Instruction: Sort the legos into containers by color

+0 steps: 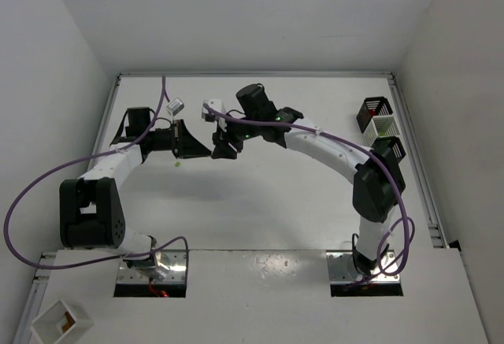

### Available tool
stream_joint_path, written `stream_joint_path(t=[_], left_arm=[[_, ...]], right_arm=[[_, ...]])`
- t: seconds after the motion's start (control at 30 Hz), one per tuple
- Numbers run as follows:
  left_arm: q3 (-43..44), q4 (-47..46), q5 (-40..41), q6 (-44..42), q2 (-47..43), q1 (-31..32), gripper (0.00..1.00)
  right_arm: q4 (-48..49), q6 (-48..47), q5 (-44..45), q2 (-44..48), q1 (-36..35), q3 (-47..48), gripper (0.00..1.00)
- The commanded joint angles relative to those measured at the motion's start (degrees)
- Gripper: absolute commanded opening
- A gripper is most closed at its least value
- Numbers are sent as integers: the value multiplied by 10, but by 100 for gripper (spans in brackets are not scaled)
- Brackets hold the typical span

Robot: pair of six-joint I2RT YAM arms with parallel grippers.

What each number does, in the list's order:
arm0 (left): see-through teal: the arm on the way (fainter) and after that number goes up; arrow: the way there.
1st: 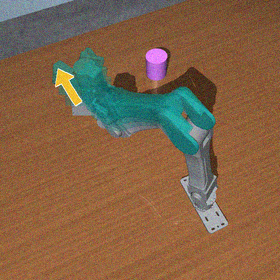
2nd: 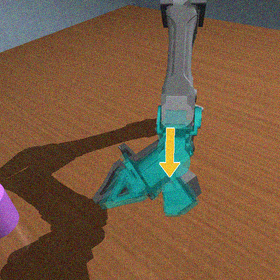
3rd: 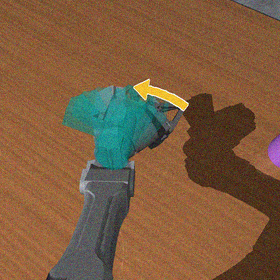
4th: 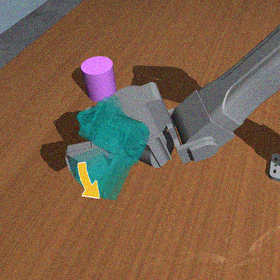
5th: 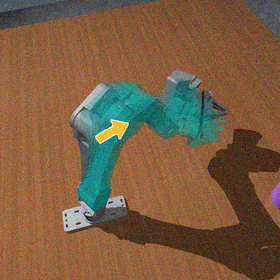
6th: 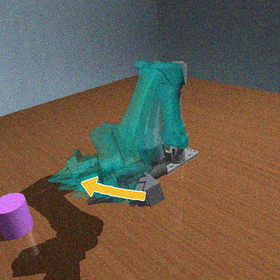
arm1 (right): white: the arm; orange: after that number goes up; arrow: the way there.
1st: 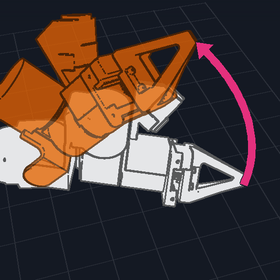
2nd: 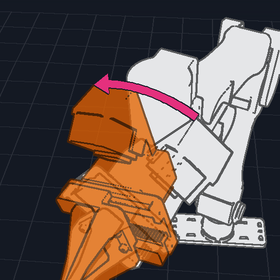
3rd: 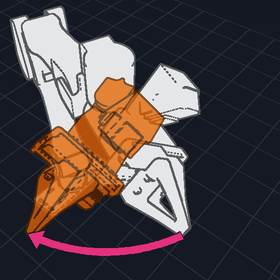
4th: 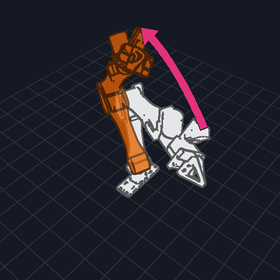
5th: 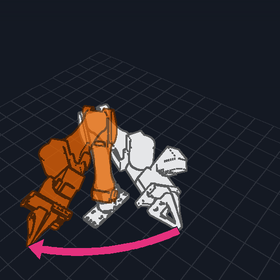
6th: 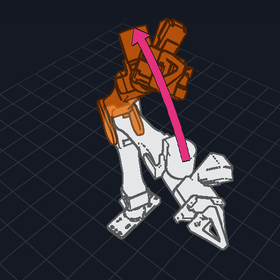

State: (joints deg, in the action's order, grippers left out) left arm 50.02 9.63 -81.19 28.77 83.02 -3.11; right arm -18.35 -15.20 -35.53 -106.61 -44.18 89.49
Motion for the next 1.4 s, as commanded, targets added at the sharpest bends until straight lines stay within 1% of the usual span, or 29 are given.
stream_joint_path(t=[0.0, 0.27, 0.37, 0.4, 0.47, 0.5, 0.53, 0.6, 0.63, 0.73, 0.77, 0.8, 0.93, 1.03, 1.07, 1.13, 1.17, 1.2, 1.23, 1.3, 1.33, 1.37], left_arm=[[2, -15, -5, 0, -8, -3, 8], [-4, -15, 1, -6, -8, -3, 8], [-4, -15, 1, -6, -13, 2, 8], [-4, -15, 1, -6, -13, 2, 8], [-9, -15, 6, -11, -13, 2, 8], [-9, -15, 6, -11, -13, 2, 8], [-9, -15, 6, -11, -18, 2, 8], [-9, -15, 6, -11, -18, 2, 17], [-9, -15, 6, -16, -23, 2, 33], [-14, -15, 36, -16, -38, 2, 71], [-22, -15, 45, -16, -53, -5, 90], [-29, -15, 55, -16, -63, -13, 99], [-47, -15, 105, -21, -111, -32, 99], [-54, -15, 147, -32, -152, -38, 99], [-54, -9, 158, -38, -160, -38, 99], [-48, 6, 183, -59, -175, -38, 99], [-39, 18, 208, -65, -187, -38, 99], [-20, 29, 223, -85, -187, -38, 99], [-10, 43, 235, -95, -187, -38, 99], [16, 84, 289, -118, -187, -31, 99], [47, 113, 324, -149, -187, -17, 99], [62, 129, 346, -165, -187, -8, 99]], right_arm=[[17, 1, -32, -4, -20, 24, 48], [12, -10, -26, -9, -39, 24, 48], [12, -10, -21, -9, -39, 24, 44], [12, -10, -21, -9, -39, 24, 36], [12, -10, -15, -9, -39, 24, 25], [12, -10, -15, -9, -39, 24, 17], [17, -4, -10, -9, -39, 24, 14], [17, -4, -4, -9, -39, 17, 8], [17, -4, -4, -9, -39, 17, 4], [17, 3, 12, 2, -34, 10, 0], [17, 3, 13, 10, -27, 10, 0], [17, 9, 22, 15, -27, -2, 0], [17, 26, 59, 58, 16, -40, 0], [-3, 32, 91, 96, 71, -75, 0], [-3, 32, 97, 108, 108, -98, 0], [-17, 32, 110, 132, 148, -123, 0], [-26, 32, 116, 142, 169, -133, 0], [-49, 26, 122, 159, 212, -145, 0], [-62, 18, 122, 166, 236, -145, 0], [-88, 0, 128, 171, 283, -150, 0], [-112, -14, 128, 178, 333, -150, 0], [-122, -14, 135, 178, 359, -143, 0]])
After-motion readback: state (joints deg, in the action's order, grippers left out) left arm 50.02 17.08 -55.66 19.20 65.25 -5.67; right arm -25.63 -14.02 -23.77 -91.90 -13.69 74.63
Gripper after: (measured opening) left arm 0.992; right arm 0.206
